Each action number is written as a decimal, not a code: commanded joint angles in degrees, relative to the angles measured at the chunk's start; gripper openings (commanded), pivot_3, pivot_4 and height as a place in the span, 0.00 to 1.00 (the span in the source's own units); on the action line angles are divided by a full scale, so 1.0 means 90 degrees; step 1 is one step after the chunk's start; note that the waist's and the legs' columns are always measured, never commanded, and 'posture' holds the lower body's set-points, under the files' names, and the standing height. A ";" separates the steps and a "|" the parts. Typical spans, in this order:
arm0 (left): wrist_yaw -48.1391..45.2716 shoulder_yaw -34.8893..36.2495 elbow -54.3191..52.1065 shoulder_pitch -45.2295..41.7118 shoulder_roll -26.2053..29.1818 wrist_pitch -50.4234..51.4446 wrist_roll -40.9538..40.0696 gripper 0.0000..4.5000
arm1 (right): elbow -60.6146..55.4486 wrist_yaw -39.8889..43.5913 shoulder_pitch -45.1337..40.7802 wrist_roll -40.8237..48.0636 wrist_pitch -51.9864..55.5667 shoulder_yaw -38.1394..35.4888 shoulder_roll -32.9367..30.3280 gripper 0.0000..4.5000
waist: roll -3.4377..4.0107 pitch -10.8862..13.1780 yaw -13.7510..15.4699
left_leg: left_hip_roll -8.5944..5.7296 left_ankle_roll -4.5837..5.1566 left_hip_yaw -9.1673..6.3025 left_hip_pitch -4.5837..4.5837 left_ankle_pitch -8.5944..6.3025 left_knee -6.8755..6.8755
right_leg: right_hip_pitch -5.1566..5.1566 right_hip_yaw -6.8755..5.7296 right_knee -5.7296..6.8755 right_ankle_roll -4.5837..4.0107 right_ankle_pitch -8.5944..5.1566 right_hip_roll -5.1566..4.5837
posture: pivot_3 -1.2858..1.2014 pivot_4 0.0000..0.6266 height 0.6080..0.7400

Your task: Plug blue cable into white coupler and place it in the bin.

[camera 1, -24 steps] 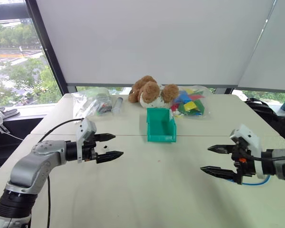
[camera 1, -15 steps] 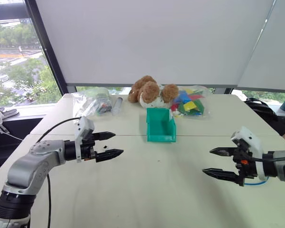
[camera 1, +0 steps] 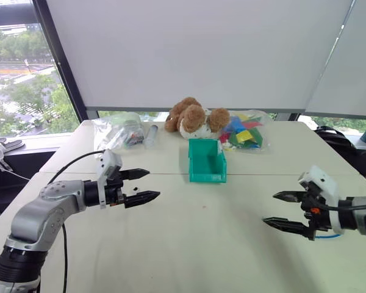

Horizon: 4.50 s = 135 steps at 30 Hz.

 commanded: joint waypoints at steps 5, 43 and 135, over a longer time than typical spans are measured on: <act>-0.0080 -0.0080 0.0064 -0.0323 -0.0018 -0.0084 0.0102 1.00 | 0.0899 0.0220 0.0547 -0.0840 -0.1085 0.0105 0.0077 0.98 | -0.0001 0.0000 -0.0003 | -0.0002 0.0004 0.0002 0.0000 -0.0002 0.0000 | 0.0004 -0.0003 -0.0008 0.0000 0.0000 0.0006 | 0.52 0.24 1.00; -0.0392 -0.0464 0.0208 -0.0649 -0.0179 -0.0071 0.0274 1.00 | 0.2360 0.1669 -0.1602 -0.1606 -0.2298 0.2219 0.0931 0.01 | 0.0016 0.0012 -0.0103 | 0.0001 0.0005 0.0006 0.0019 -0.0002 0.0001 | 0.0011 -0.0001 0.0009 0.0022 0.0012 0.0015 | 0.52 0.24 1.00; -0.1180 -0.1441 0.3854 -0.2411 -0.2304 -0.4502 0.2756 0.00 | 0.1097 -0.5611 -0.3424 0.2309 0.2785 -0.0362 0.7242 1.00 | -0.0017 0.0039 -0.0066 | -0.0013 0.0003 -0.0003 0.0002 -0.0001 -0.0003 | -0.0018 -0.0008 0.0044 0.0033 0.0016 0.0010 | 0.52 0.24 1.00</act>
